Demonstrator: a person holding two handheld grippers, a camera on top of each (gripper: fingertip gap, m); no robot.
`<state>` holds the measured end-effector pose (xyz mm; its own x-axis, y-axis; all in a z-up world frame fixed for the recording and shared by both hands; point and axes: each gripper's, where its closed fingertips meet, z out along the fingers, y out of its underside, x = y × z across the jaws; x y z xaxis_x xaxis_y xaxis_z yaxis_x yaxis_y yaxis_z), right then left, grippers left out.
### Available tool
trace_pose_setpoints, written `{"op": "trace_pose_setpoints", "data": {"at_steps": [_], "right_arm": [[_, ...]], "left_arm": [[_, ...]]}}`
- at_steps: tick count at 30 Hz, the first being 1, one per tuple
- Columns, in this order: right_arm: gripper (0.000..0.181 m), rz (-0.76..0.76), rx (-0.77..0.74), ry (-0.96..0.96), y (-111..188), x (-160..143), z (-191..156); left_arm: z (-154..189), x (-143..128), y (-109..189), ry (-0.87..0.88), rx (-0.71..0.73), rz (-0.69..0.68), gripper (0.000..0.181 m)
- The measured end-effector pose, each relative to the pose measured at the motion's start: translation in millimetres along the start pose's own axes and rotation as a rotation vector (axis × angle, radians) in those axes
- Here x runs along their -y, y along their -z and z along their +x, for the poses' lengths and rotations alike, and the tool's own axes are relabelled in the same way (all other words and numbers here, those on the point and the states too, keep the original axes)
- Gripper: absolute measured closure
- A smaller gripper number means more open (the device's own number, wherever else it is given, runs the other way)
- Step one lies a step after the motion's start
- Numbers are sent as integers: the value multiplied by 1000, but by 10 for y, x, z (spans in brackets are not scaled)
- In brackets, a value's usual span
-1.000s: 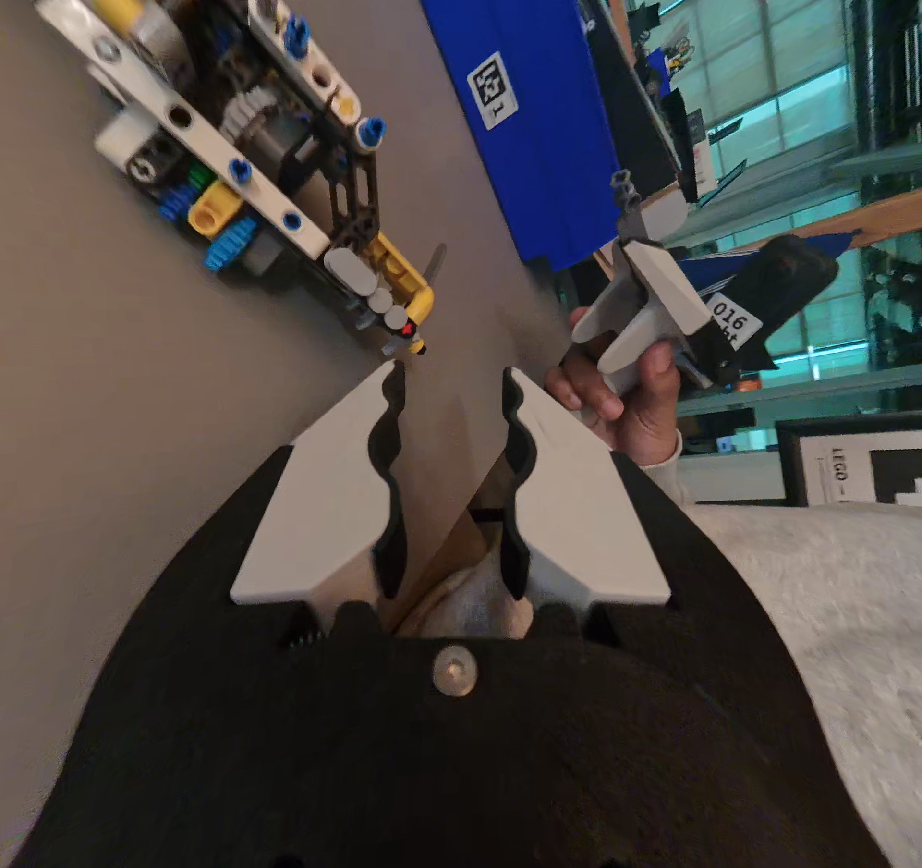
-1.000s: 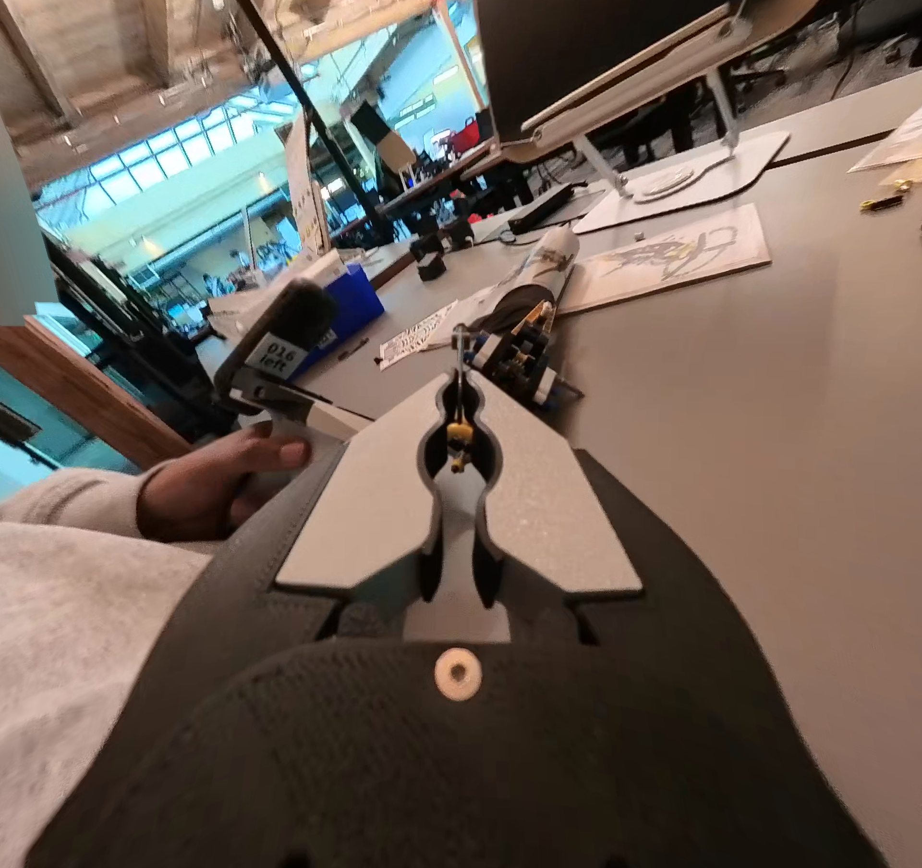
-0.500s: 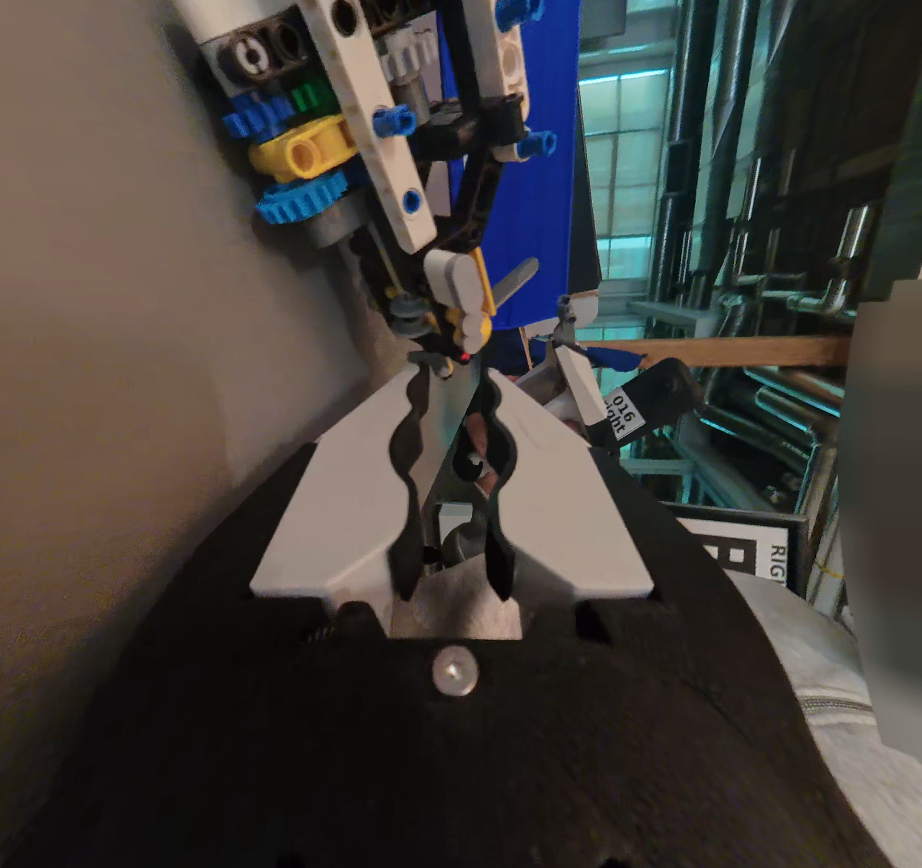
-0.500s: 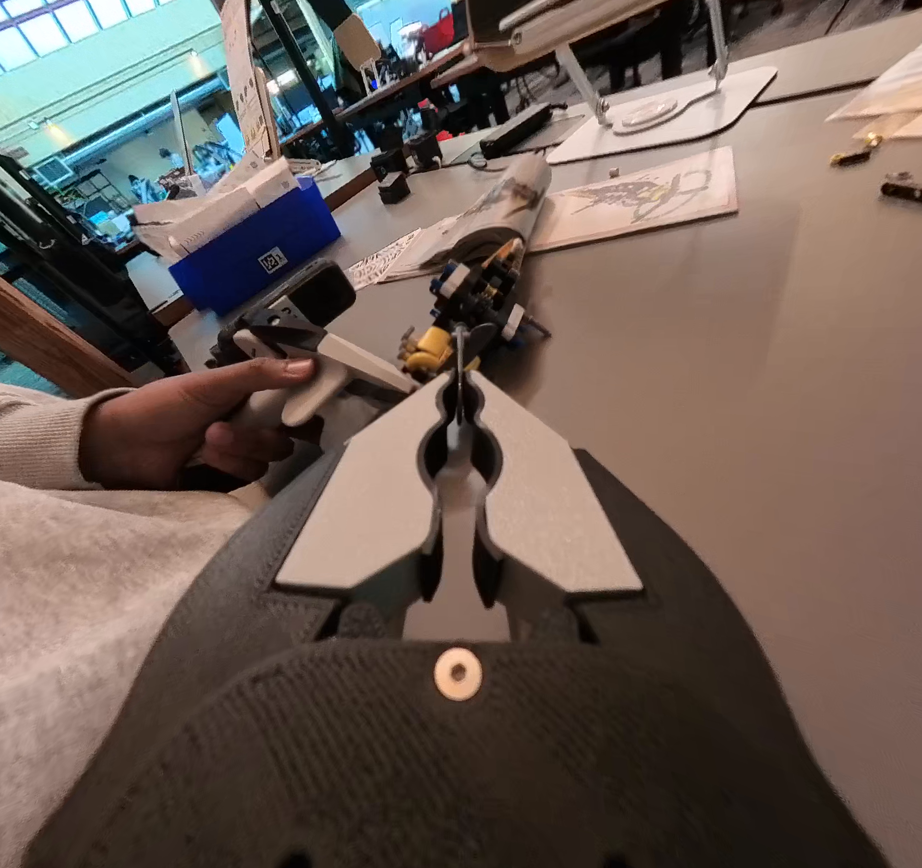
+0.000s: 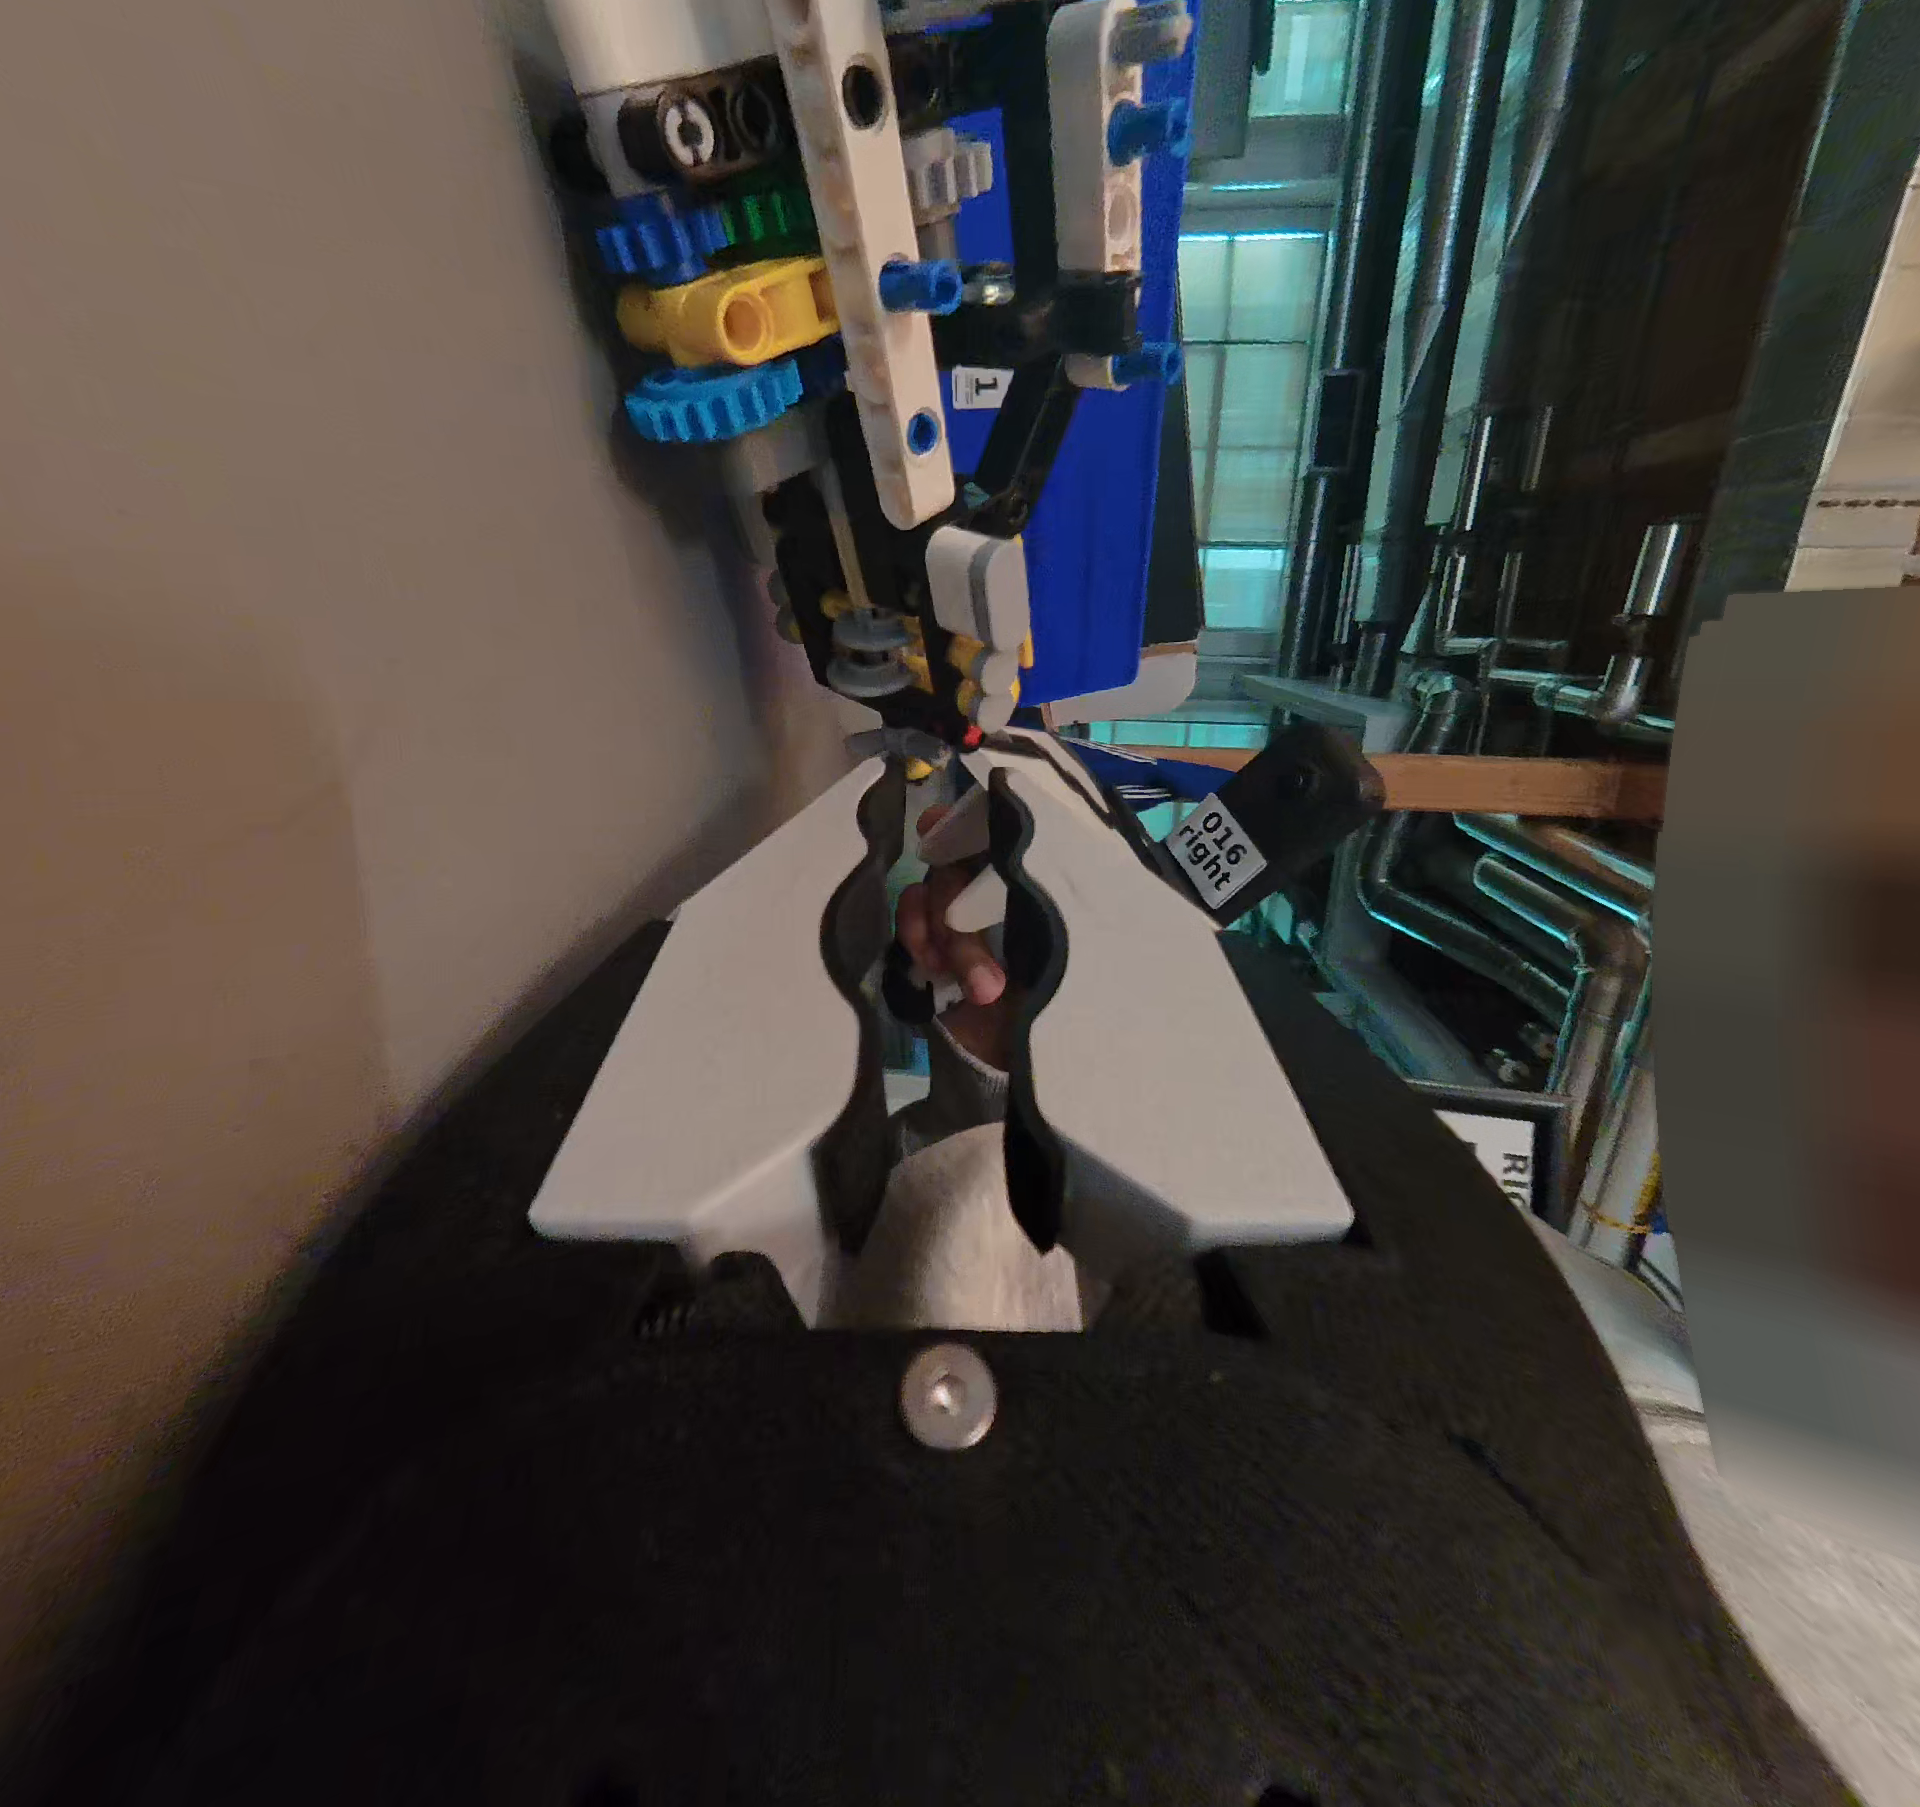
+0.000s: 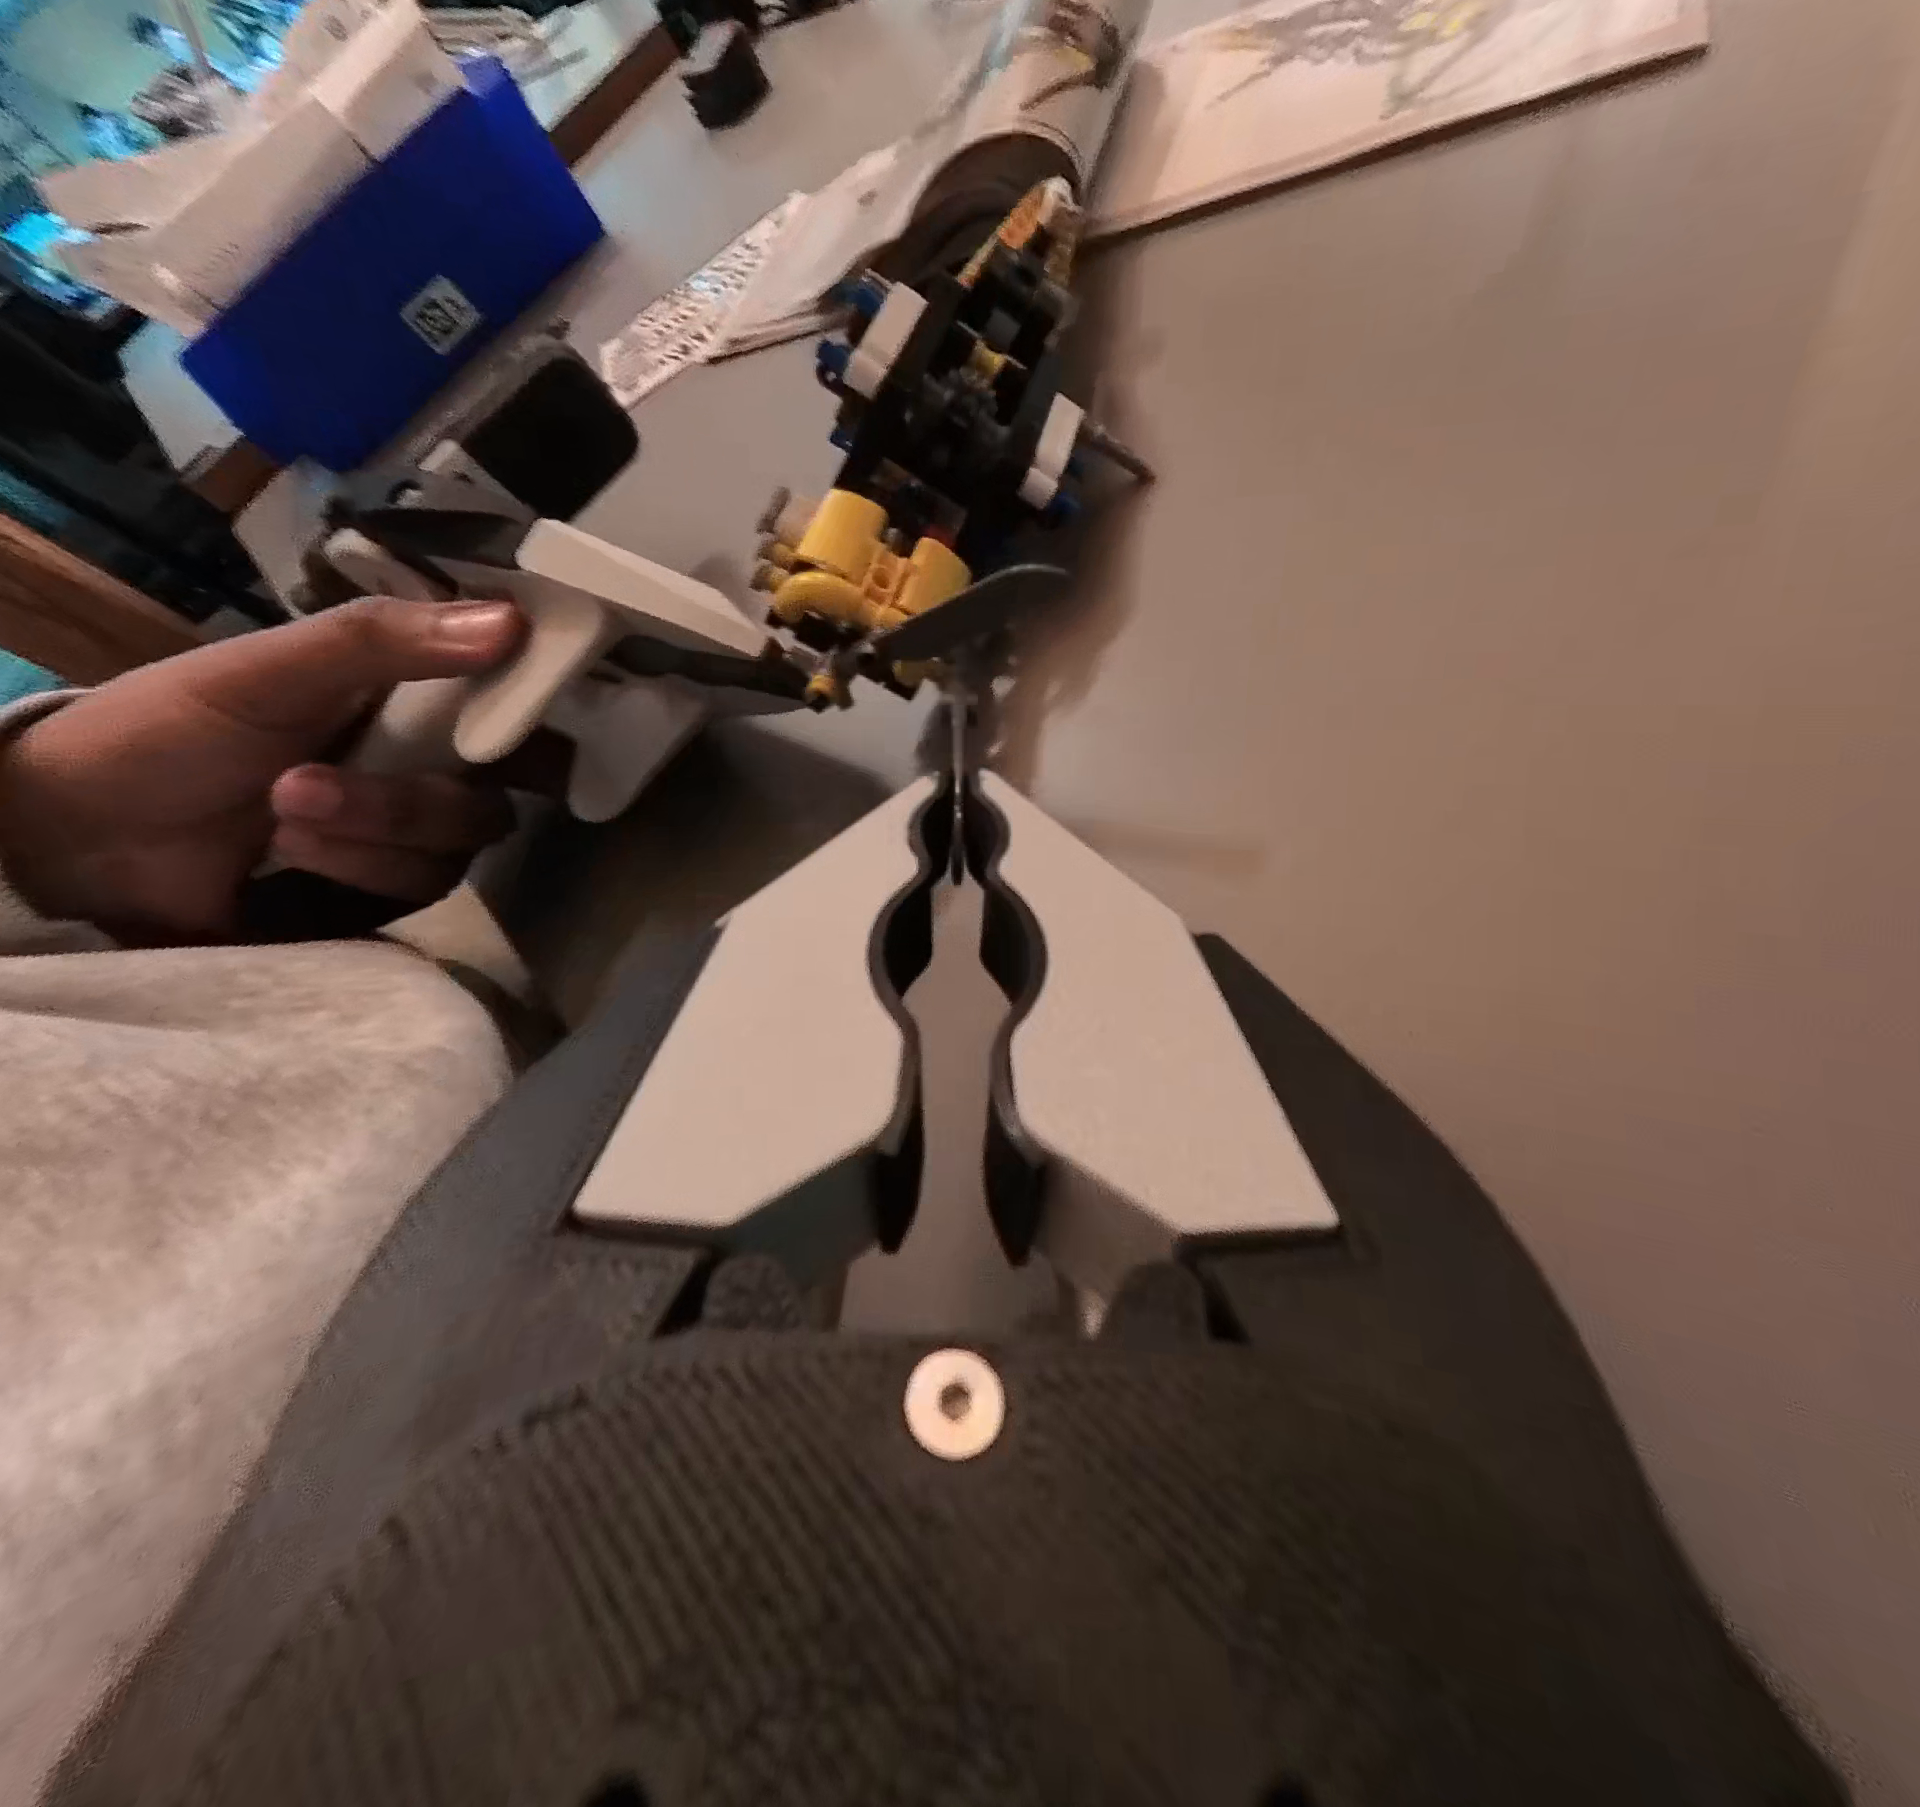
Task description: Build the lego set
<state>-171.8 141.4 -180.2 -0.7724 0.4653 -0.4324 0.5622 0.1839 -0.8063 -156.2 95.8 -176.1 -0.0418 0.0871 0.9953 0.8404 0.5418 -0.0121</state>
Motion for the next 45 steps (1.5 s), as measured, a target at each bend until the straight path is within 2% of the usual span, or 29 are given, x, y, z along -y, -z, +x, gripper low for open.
{"op": "trace_pose_setpoints", "data": {"at_steps": [4,10,18,21,35,45], "right_arm": [[181,-56,-41,-8,-83,-56,44],[181,1,-13,57,-128,62,-95],[181,49,20,103,-146,140,-227],[181,50,20,107,-147,142,-231],[181,56,49,71,-132,149,-234],[181,38,29,61,-101,105,-178]], "left_arm": [[16,-3,-25,-29,13,-16,161],[-2,-2,-44,-8,1,-10,157],[45,40,21,48,-88,20,169],[51,47,38,58,-104,24,179],[130,54,53,89,-173,24,181],[68,16,69,61,-108,8,176]]}}
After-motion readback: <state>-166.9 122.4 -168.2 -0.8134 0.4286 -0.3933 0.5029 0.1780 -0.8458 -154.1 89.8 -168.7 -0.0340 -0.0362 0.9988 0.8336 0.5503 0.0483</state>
